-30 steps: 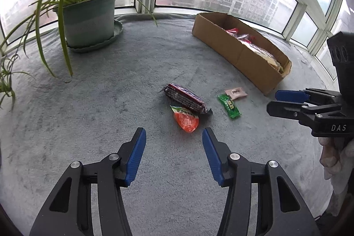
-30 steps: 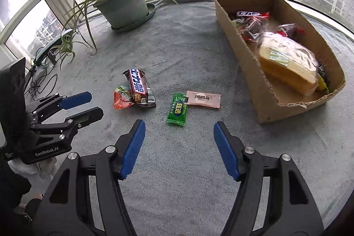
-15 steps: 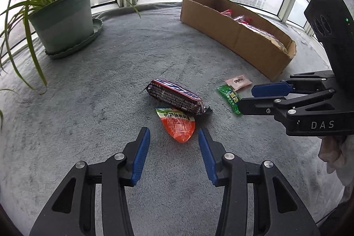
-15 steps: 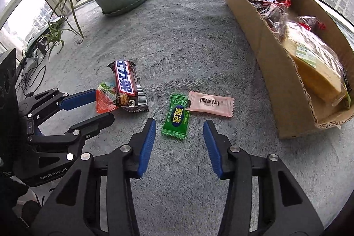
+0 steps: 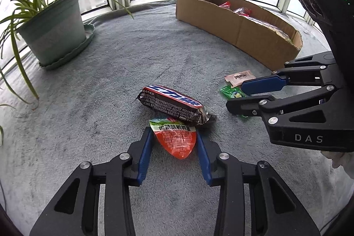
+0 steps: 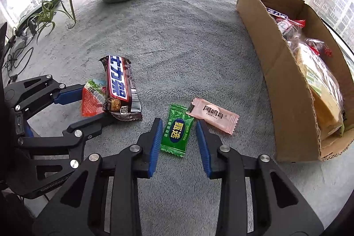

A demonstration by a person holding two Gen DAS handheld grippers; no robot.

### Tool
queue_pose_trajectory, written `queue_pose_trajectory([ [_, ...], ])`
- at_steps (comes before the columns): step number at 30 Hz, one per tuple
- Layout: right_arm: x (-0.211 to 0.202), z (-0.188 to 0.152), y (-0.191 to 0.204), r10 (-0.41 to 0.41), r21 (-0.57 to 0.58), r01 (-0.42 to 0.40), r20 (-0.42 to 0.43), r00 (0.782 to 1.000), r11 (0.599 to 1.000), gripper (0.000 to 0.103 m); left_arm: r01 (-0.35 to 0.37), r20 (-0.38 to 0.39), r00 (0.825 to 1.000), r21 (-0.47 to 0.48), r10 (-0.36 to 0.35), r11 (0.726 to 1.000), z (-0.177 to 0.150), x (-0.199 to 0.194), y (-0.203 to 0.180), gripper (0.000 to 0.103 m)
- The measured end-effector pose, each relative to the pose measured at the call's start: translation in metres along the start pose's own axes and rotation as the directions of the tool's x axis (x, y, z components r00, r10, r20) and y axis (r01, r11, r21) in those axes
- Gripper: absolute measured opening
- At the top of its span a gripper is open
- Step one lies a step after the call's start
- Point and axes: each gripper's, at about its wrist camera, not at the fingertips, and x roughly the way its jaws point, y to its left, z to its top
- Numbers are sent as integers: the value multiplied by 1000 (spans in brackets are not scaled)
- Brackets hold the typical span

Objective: Organize snacks
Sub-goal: 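Grasp orange candy packet with left gripper while right grasps green candy packet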

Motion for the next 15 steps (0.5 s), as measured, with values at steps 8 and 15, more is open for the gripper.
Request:
queue_pose_trajectory([
  [8,-2,-1,1,1,-22,-1,-1,1000,1000,22,-4,11,1000,-7,4,1000,-1,-1,2,31],
  [15,-11,-5,0,28,-6,-28,21,999,1000,22,12,10,1000,-50,-11,999,-7,-8,11,28],
])
